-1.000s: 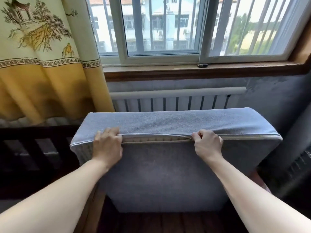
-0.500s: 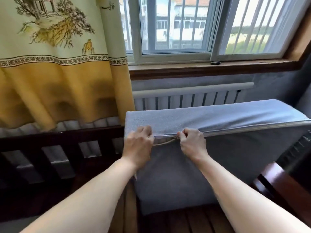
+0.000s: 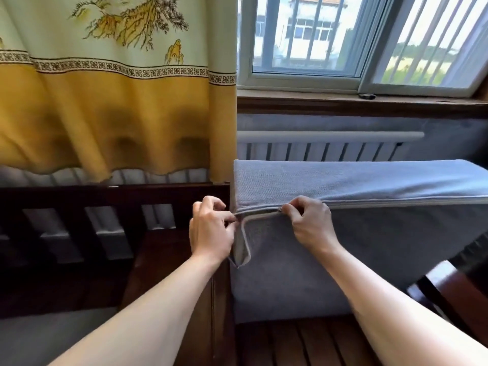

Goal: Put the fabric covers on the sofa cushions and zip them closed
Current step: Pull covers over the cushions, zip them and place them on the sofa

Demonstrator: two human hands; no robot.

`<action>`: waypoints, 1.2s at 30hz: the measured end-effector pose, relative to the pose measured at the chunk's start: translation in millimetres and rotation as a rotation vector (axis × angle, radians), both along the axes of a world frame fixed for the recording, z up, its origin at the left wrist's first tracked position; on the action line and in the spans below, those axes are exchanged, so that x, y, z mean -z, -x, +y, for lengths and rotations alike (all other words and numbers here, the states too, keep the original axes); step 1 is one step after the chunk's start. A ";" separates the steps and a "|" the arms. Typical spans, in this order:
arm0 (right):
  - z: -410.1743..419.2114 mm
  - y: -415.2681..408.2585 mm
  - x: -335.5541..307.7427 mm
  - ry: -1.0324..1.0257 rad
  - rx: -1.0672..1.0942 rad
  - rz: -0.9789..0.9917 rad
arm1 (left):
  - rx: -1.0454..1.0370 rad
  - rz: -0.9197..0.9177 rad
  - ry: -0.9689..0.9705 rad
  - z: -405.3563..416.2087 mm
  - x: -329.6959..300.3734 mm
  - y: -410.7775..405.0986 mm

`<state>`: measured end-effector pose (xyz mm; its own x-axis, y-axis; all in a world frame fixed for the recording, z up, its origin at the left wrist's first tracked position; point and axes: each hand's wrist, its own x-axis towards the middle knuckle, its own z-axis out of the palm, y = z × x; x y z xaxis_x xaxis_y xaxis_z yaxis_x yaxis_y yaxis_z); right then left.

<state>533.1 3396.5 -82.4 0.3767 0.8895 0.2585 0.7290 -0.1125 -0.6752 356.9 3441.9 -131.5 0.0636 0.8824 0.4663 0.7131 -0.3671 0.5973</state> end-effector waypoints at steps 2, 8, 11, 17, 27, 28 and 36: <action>0.9 5.9 1.0 -0.035 0.028 0.007 | -0.007 -0.066 0.047 0.4 4.6 9.1; 7.6 25.0 5.0 -0.145 0.085 0.015 | 0.142 -0.192 0.075 -14.8 4.8 -0.8; 12.2 31.1 7.0 -0.169 0.089 0.021 | 0.166 -0.175 0.043 -21.2 6.4 -3.3; 12.6 31.0 6.5 -0.146 0.087 0.046 | 0.125 -0.052 -0.051 -5.5 3.3 1.7; 21.6 64.0 7.6 -0.086 -0.124 -0.065 | 0.082 -0.221 0.266 5.9 2.6 6.4; 18.7 60.3 6.6 -0.076 -0.142 -0.062 | 0.090 -0.226 0.293 6.1 1.0 7.3; 9.3 36.3 13.1 -0.053 -0.161 -0.304 | 0.134 -0.523 0.452 3.9 1.4 -0.9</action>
